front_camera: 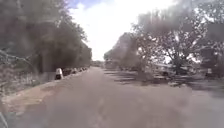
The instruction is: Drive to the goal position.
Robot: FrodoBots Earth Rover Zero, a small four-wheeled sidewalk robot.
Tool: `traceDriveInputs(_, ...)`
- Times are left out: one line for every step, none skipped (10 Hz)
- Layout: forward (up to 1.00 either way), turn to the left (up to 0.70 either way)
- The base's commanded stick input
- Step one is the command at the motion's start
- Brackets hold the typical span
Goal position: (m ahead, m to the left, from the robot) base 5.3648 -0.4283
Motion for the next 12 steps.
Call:
traceDriveInputs(0.7, 0.0)
traceDriveInputs(0.7, 0.0)
traceDriveInputs(0.7, 0.0)
traceDriveInputs(0.7, 0.0)
traceDriveInputs(0.7, 0.0)
traceDriveInputs(0.7, 0.0)
traceDriveInputs(0.7, 0.0)
traceDriveInputs(0.7, 0.0)
traceDriveInputs(0.7, 0.0)
traceDriveInputs(0.7, 0.0)
traceDriveInputs(0.7, 0.0)
traceDriveInputs(0.7, 0.0)
